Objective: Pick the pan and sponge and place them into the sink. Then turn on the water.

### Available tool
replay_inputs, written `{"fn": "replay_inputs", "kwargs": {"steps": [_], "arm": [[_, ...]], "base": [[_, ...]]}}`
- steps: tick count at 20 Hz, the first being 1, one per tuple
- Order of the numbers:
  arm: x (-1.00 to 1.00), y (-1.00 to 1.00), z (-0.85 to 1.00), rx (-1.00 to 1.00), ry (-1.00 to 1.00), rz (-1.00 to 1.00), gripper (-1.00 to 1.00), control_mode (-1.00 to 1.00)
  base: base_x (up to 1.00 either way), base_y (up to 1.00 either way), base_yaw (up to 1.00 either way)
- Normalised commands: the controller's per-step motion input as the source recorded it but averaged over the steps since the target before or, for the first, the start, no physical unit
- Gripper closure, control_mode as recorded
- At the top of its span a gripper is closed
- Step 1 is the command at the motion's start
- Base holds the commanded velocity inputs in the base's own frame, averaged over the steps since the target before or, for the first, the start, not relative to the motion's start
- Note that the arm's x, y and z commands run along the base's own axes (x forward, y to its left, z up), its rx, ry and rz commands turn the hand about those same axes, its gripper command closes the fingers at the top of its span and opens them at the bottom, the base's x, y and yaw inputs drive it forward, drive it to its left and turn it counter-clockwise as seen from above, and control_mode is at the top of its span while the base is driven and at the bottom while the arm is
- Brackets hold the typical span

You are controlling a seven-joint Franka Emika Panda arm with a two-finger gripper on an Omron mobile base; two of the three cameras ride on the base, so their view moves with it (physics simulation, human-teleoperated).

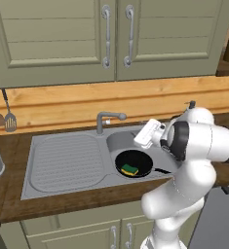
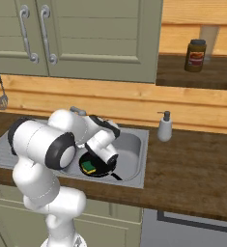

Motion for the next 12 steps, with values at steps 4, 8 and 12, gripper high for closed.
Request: {"fn": "replay_inputs", "kwargs": {"steps": [4,8,12], "arm": [[0.34,0.15,0.13,0.00,0.13,0.00,-1.00,-1.00],[0.36,0.20,0.00,0.00,0.17,0.00,-1.00,-1.00],[0.31,0.17,-0.11,0.00,0.10,0.00,-1.00,-1.00]], "base": [[0.00,0.00,0.00],[0.00,0.00,0.00],[0.00,0.00,0.00]]}}
